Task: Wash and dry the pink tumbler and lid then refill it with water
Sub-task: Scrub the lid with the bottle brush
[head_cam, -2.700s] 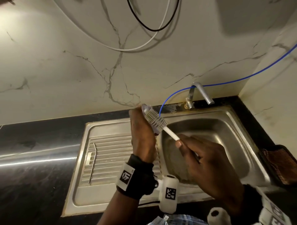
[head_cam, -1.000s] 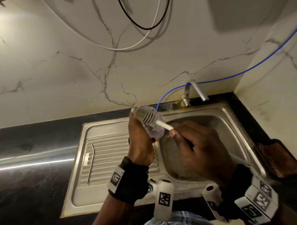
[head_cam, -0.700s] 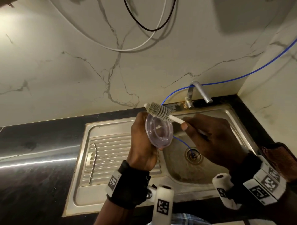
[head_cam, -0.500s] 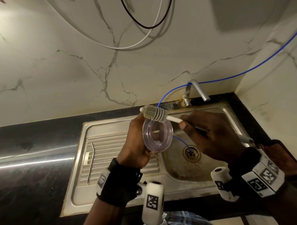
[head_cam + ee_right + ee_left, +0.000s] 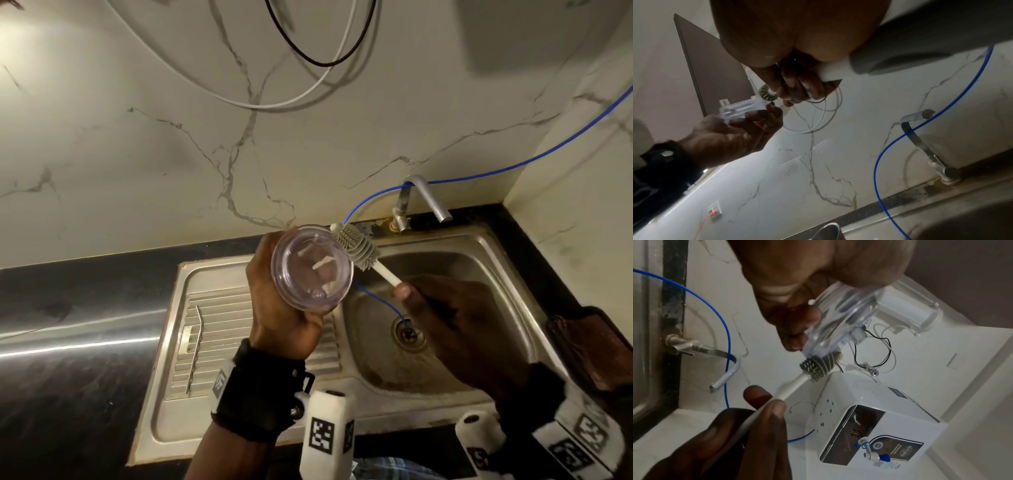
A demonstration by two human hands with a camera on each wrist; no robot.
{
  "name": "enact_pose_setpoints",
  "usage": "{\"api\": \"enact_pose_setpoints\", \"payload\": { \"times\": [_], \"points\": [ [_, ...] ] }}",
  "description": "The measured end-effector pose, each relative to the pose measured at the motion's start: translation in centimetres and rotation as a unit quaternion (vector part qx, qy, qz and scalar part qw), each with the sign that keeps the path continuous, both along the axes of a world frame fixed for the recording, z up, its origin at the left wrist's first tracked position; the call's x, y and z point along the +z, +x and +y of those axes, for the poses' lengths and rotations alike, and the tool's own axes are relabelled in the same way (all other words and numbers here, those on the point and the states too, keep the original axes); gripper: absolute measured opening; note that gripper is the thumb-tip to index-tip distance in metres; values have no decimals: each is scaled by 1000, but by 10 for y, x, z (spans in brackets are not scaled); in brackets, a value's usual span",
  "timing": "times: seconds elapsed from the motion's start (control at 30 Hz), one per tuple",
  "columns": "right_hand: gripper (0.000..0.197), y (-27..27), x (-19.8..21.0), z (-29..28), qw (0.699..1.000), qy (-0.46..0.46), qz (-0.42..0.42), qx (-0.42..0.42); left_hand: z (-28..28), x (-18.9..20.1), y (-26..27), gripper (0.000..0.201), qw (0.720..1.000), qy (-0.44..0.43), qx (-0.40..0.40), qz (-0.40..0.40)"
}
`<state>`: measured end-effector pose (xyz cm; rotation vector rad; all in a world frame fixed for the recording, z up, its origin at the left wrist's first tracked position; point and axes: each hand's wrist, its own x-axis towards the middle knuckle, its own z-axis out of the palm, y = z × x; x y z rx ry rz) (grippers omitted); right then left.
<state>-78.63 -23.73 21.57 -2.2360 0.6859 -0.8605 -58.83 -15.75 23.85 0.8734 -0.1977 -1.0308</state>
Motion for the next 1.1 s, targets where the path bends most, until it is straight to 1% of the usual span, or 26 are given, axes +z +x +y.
{"api": "enact_pose_setpoints", "payload": {
  "times": [0.03, 0.1, 0.17, 0.2, 0.27, 0.33, 0.37, 0.4, 0.47, 0.5, 0.6, 0.67, 0.73, 0.77, 0.87, 0.9, 0.97, 1.03, 1.1],
  "points": [
    [22, 0, -2, 3, 1000, -1, 0, -4, -1, -4, 2, 56, 999, -31, 0, -12],
    [22, 1, -3, 5, 1000, 2, 0, -13, -4, -7, 1, 58, 997, -70, 8, 13],
    [19, 3, 1, 5, 1000, 8, 0, -20, -9, -11, -6, 62, 998, -57, 6, 33],
    [19, 5, 3, 5, 1000, 8, -1, -26, -10, -12, -9, 60, 998, -46, -2, 41],
    [20, 11, 7, 3, 999, 5, -14, -44, -10, -12, -17, 46, 998, -33, -19, 50],
    [24, 15, 7, 1, 998, 8, -33, -58, -10, -14, -22, 35, 999, -23, -19, 42],
    [25, 17, 8, 3, 997, 14, -44, -59, -9, -15, -23, 32, 999, -29, -8, 41],
    [25, 18, 7, 5, 997, 19, -57, -56, -9, -16, -22, 37, 998, -46, 1, 42],
    [26, 19, 4, 11, 996, 23, -69, -47, -9, -14, -17, 62, 995, -79, 32, 48],
    [28, 18, 1, 14, 996, 26, -69, -41, -9, -13, -13, 65, 992, -101, 45, 56],
    [32, 10, -7, 20, 996, 27, -83, -29, -4, -3, -9, 47, 985, -143, 39, 86],
    [34, 4, -11, 21, 997, -9, -71, -34, -3, 1, -9, 39, 985, -136, 30, 103],
    [32, -2, -14, 22, 997, -46, -57, -31, -4, 3, -9, 35, 987, -102, 24, 118],
    [28, -4, -15, 21, 996, -59, -57, -21, -5, 4, -11, 38, 987, -88, 17, 130],
    [24, -8, -16, 19, 994, -93, -53, -6, -6, 3, -15, 57, 986, -53, -8, 158],
    [23, -8, -15, 18, 993, -106, -52, -6, -6, 3, -15, 59, 986, -45, -12, 163],
    [22, -8, -10, 15, 991, -120, -54, 1, -7, 1, -15, 53, 987, -35, -15, 156],
    [21, -6, -5, 14, 990, -128, -57, 22, -8, 0, -19, 37, 990, -10, -19, 139],
    [22, -1, -2, 17, 985, -163, -43, 31, -7, -1, -26, 31, 991, 6, -9, 130]
  ]
}}
